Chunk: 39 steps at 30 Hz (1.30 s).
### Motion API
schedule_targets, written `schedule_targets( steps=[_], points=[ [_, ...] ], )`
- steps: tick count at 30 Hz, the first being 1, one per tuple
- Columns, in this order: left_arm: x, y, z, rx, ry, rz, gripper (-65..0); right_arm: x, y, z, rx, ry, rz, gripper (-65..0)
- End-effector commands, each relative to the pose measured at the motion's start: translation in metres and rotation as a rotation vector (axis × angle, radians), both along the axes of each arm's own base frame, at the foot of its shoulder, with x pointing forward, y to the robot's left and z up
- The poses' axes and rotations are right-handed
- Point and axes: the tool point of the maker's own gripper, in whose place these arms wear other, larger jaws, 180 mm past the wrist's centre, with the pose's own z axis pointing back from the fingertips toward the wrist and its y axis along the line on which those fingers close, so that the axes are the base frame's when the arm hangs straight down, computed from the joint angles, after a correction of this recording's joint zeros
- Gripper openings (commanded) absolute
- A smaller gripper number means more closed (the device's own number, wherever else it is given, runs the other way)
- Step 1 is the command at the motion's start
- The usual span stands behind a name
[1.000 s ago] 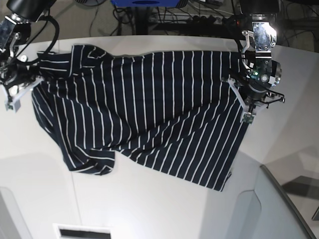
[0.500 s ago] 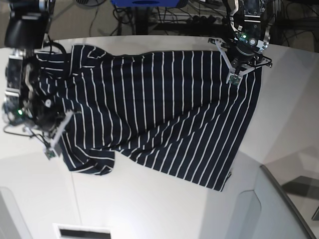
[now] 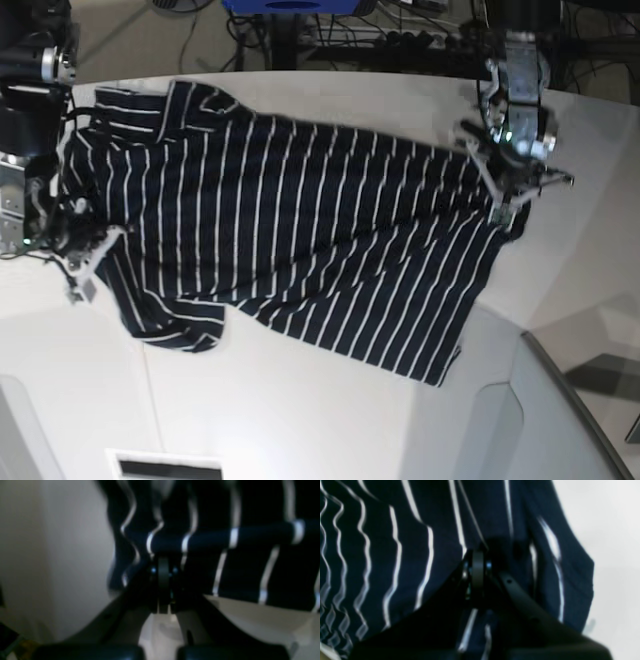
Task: Layout the t-shirt on the table in an organized manner, then fold the t-shirt properly
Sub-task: 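Release the shirt with the left gripper and move it to the hem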
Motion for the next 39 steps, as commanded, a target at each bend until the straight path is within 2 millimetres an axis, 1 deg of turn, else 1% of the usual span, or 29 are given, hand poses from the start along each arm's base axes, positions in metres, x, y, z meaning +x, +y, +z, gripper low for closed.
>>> schedule_targets(
  steps=[1,2,3,4,6,8,10,11,13,15,18,19,22,24,25,28,29,30,32,33,35,36,37,39],
  points=[
    [-0.004,-0.017,-0.015,-0.063,0.072,-0.019,-65.0,-0.004,-0.021,0.002,-0.058,0.023,-0.009,-64.8],
    [0.012,-0.017,-0.012,-0.051,0.063,-0.029,-65.0,-0.01,-0.026,0.0,-0.067,0.034,-0.011,-64.8],
    [0.023,-0.018,-0.012,-0.04,0.066,-0.042,-65.0,-0.017,-0.027,-0.004,-0.069,0.05,-0.011,-64.8],
    [0.037,-0.021,-0.011,-0.033,0.065,-0.057,-65.0,-0.026,-0.031,-0.008,-0.077,0.075,-0.01,-64.8],
    [0.065,-0.026,-0.007,-0.031,0.062,-0.08,-65.0,-0.039,-0.034,-0.012,-0.091,0.104,-0.002,-64.8],
    [0.091,-0.032,-0.004,-0.037,0.059,-0.101,-65.0,-0.054,-0.032,-0.014,-0.105,0.121,0.016,-64.8],
    [0.116,-0.044,-0.002,-0.058,0.034,-0.139,-65.0,-0.065,-0.028,-0.011,-0.121,0.117,0.039,-64.8],
    [0.125,-0.048,-0.001,-0.066,0.023,-0.15,-65.0,-0.07,-0.021,-0.011,-0.119,0.116,0.053,-64.8],
    [0.15,-0.052,0.004,-0.069,-0.024,-0.137,-65.0,-0.081,-0.007,-0.006,-0.12,0.114,0.077,-64.8],
    [0.17,-0.065,0.006,-0.075,-0.066,-0.149,-65.0,-0.094,0.004,-0.002,-0.127,0.123,0.103,-64.8],
    [0.194,-0.086,0.013,-0.131,-0.12,-0.181,-65.0,-0.107,0.034,0.006,-0.106,0.112,0.138,-64.8],
    [0.201,-0.09,0.018,-0.144,-0.138,-0.189,-65.0,-0.109,0.043,0.009,-0.099,0.109,0.146,-64.8],
    [0.225,-0.099,0.039,-0.163,-0.217,-0.212,-65.0,-0.113,0.065,0.02,-0.08,0.101,0.16,-64.8],
    [0.237,-0.102,0.051,-0.171,-0.26,-0.222,-65.0,-0.111,0.077,0.028,-0.068,0.092,0.165,-64.8],
    [0.247,-0.106,0.062,-0.176,-0.291,-0.231,-65.0,-0.11,0.082,0.031,-0.063,0.088,0.168,-64.8],
    [0.262,-0.113,0.079,-0.187,-0.331,-0.235,-65.0,-0.1,0.101,0.041,-0.057,0.06,0.214,-64.8],
    [0.267,-0.117,0.085,-0.215,-0.351,-0.215,-65.0,-0.09,0.105,0.048,-0.061,0.033,0.228,-64.8],
    [0.273,-0.116,0.094,-0.238,-0.376,-0.189,-65.0,-0.083,0.107,0.053,-0.067,0.015,0.226,-64.8],
    [0.28,-0.11,0.109,-0.278,-0.397,-0.114,-65.0,-0.065,0.101,0.066,-0.09,-0.014,0.184,-64.8],
    [0.281,-0.107,0.115,-0.298,-0.398,-0.078,-65.0,-0.057,0.093,0.075,-0.115,-0.025,0.165,-64.8],
    [0.273,-0.103,0.118,-0.319,-0.395,-0.036,-65.0,-0.046,0.082,0.089,-0.152,-0.043,0.147,-64.8],
    [0.269,-0.102,0.124,-0.321,-0.411,-0.03,-65.0,-0.043,0.079,0.094,-0.164,-0.053,0.15,-64.8],
    [0.26,-0.1,0.126,-0.323,-0.416,-0.02,-65.0,-0.038,0.076,0.1,-0.176,-0.062,0.149,-64.8],
    [0.239,-0.105,0.124,-0.332,-0.41,-0.014,-65.0,-0.033,0.069,0.105,-0.194,-0.07,0.142,-64.8]
  ],
)
